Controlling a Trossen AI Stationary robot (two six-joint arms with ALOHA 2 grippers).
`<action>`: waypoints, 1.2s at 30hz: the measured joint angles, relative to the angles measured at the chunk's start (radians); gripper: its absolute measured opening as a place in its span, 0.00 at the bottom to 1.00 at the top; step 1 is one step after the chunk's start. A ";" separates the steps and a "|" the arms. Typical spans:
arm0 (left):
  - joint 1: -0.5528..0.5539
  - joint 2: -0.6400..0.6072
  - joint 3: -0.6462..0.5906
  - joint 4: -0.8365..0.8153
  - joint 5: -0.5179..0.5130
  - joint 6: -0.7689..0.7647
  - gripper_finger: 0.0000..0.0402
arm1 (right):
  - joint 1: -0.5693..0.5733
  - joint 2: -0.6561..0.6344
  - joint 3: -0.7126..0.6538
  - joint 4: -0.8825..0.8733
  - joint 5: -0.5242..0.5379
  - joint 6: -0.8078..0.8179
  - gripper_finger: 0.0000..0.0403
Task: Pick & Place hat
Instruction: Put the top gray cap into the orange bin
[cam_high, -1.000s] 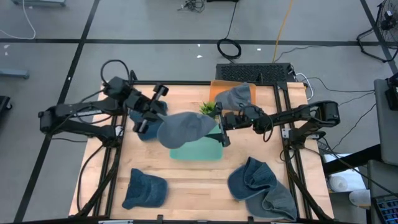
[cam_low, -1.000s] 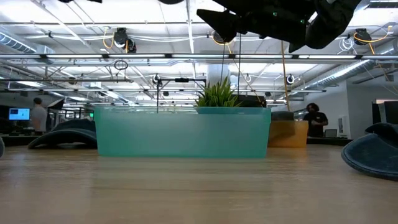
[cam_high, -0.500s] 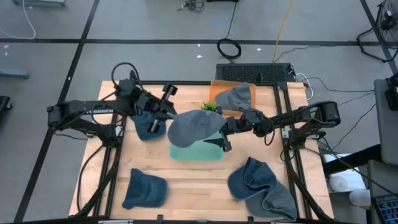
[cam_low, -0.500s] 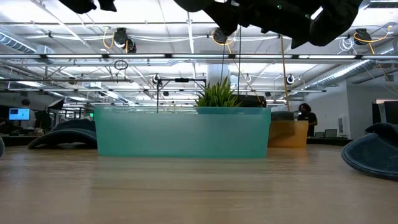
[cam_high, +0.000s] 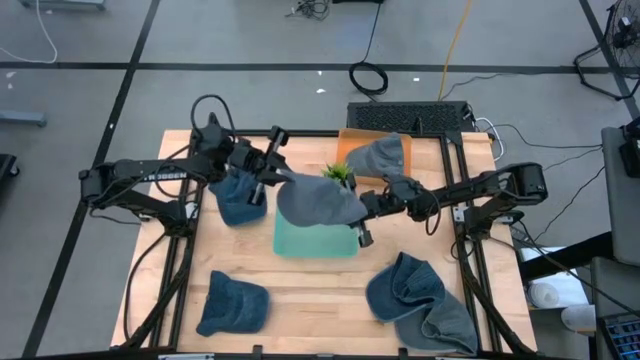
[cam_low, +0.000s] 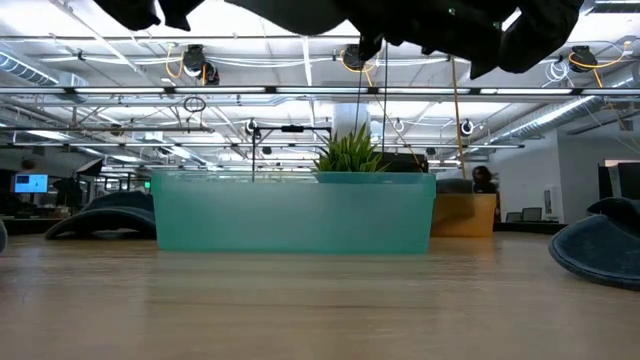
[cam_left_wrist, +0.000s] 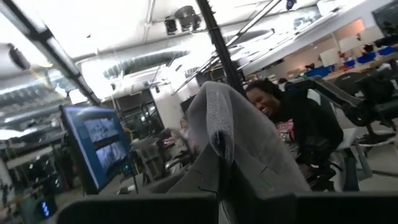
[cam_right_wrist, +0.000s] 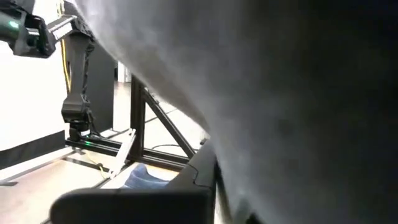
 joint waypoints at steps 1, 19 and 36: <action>0.006 0.000 0.000 -0.005 -0.002 -0.013 0.05 | 0.000 0.000 0.000 0.000 -0.001 0.000 0.02; 0.226 -0.014 0.001 -0.065 0.038 -0.411 0.51 | 0.010 -0.231 -0.089 -0.109 0.044 -0.124 0.00; 0.249 -0.013 0.001 -0.323 0.043 -0.589 0.77 | 0.029 -0.419 -0.201 -0.048 0.245 -0.227 0.00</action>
